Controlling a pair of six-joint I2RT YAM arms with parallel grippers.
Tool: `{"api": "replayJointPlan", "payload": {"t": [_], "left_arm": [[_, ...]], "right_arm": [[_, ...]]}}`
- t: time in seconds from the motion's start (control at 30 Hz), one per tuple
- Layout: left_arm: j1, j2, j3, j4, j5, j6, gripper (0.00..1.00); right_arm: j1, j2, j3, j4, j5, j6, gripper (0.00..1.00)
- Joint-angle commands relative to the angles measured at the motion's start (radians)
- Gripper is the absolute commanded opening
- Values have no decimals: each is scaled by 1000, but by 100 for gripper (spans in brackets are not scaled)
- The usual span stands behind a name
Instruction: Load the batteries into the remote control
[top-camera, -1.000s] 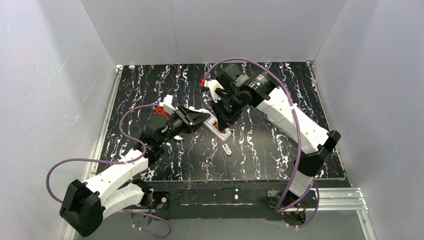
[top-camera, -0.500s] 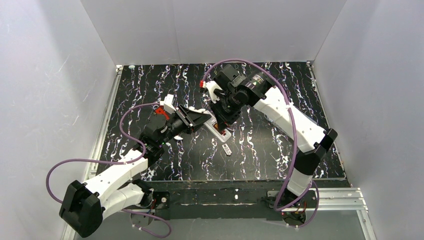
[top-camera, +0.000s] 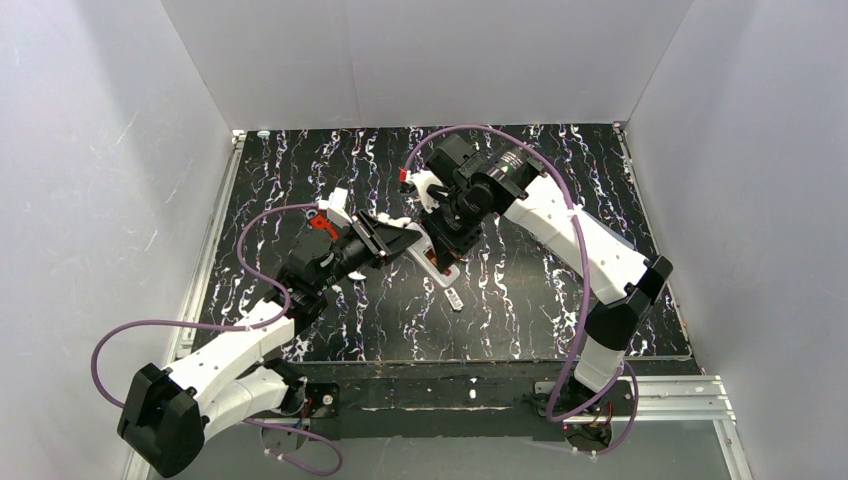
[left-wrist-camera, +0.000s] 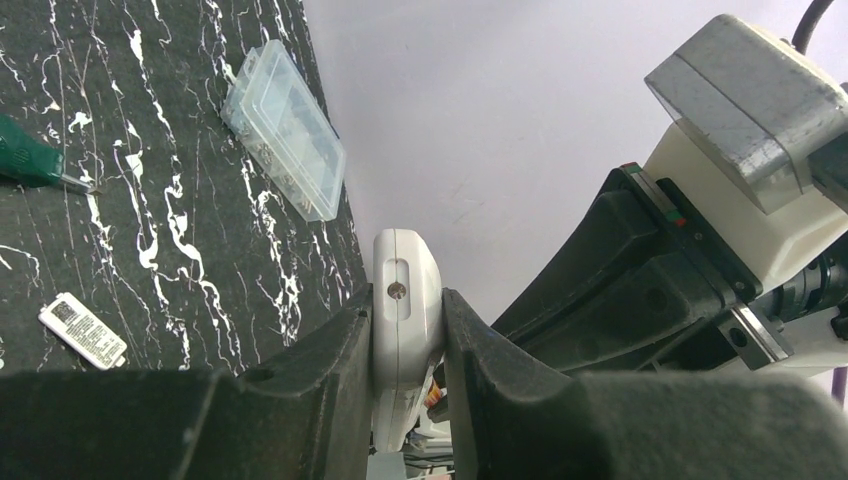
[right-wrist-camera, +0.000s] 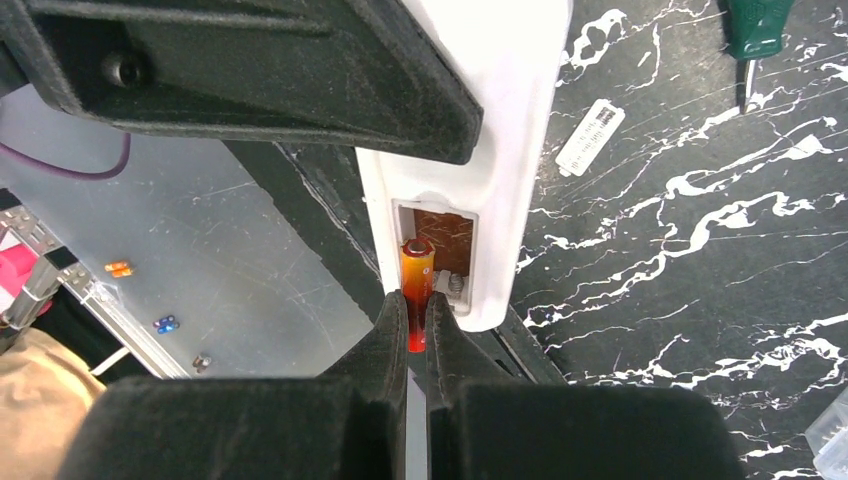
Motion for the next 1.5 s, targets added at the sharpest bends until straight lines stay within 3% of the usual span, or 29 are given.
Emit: {"api": "replayJointPlan", "payload": {"t": [0.0,0.9,1.47], "left_arm": [[-7,-27,21,67,23,33,0],[-16,63,52,264,89,-99,0],[-28,54,49,267,92,-94,0]], "right_arm": [[2,-2,0,-2,-44,9,1],[2,48,64,5,16,4,1],[2,80,101,21,53,18,7]]}}
